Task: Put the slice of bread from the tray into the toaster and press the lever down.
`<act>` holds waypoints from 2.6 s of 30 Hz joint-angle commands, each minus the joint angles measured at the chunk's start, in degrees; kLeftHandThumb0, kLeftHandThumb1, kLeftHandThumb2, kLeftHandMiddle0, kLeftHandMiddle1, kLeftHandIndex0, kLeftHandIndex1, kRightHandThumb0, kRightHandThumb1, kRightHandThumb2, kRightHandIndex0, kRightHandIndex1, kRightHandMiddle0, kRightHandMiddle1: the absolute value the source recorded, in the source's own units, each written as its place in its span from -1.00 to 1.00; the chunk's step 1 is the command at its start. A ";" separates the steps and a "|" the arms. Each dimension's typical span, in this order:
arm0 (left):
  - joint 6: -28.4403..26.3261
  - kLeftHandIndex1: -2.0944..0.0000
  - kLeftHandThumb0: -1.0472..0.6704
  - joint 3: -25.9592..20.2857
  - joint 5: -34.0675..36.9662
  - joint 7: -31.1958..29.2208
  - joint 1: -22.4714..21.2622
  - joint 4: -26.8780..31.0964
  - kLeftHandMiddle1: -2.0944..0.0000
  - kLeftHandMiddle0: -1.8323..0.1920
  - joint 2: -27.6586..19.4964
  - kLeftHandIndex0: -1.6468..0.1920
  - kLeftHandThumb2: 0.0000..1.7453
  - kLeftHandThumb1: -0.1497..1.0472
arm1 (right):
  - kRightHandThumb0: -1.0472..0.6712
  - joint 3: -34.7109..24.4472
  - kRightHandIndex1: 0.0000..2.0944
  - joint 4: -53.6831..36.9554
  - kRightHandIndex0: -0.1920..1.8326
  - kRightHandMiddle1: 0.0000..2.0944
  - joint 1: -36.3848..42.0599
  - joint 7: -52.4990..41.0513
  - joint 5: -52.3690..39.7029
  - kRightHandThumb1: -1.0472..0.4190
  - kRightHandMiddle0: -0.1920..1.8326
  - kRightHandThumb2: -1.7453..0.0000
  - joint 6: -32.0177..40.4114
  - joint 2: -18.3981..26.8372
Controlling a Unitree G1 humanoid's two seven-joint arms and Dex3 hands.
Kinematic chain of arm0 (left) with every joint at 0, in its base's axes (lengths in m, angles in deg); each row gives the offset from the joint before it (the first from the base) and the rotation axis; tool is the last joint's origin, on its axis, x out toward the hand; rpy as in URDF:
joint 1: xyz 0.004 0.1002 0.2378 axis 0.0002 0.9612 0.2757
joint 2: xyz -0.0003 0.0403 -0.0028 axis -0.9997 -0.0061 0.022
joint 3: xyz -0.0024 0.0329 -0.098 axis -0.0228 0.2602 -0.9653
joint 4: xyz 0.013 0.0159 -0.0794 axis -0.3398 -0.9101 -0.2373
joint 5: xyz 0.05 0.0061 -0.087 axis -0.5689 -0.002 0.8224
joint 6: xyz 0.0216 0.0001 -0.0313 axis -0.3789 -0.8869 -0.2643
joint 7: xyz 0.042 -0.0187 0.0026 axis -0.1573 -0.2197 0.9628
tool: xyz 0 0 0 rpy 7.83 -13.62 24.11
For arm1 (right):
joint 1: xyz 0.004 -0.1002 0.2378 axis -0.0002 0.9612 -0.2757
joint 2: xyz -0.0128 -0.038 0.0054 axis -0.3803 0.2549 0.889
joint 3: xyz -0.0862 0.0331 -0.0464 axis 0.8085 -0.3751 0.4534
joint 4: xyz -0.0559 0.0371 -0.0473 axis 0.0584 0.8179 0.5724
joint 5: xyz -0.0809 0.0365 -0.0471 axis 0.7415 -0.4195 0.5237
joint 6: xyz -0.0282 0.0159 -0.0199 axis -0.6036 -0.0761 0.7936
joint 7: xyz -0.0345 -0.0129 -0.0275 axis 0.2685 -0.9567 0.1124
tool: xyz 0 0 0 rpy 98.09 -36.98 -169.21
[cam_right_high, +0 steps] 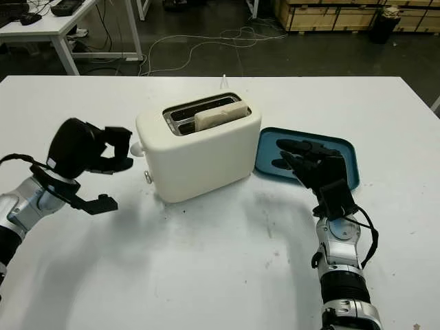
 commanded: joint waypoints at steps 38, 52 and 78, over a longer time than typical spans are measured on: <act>2.96 -0.67 -0.80 9.21 -11.97 14.93 -5.50 -14.41 -0.67 0.10 1.79 0.76 -0.18 0.79 | -0.38 -0.08 -0.74 0.33 0.42 -1.00 -0.31 -1.02 -0.52 -0.79 0.37 1.00 -0.03 -0.05; 4.52 -0.67 -0.78 10.57 -10.68 16.06 -5.22 -13.55 -0.67 0.24 1.62 0.78 -0.16 0.79 | -0.37 -0.19 -0.73 0.29 0.42 -1.00 -0.21 -1.31 -0.38 -0.80 0.37 1.00 0.50 0.14; -5.88 -0.67 -0.77 8.95 -11.59 16.90 -0.74 -6.46 -0.67 0.81 2.51 0.29 -0.03 0.79 | -0.37 -0.38 -0.72 0.72 0.41 -1.00 -0.29 -1.23 -0.50 -0.79 0.37 1.00 0.70 0.09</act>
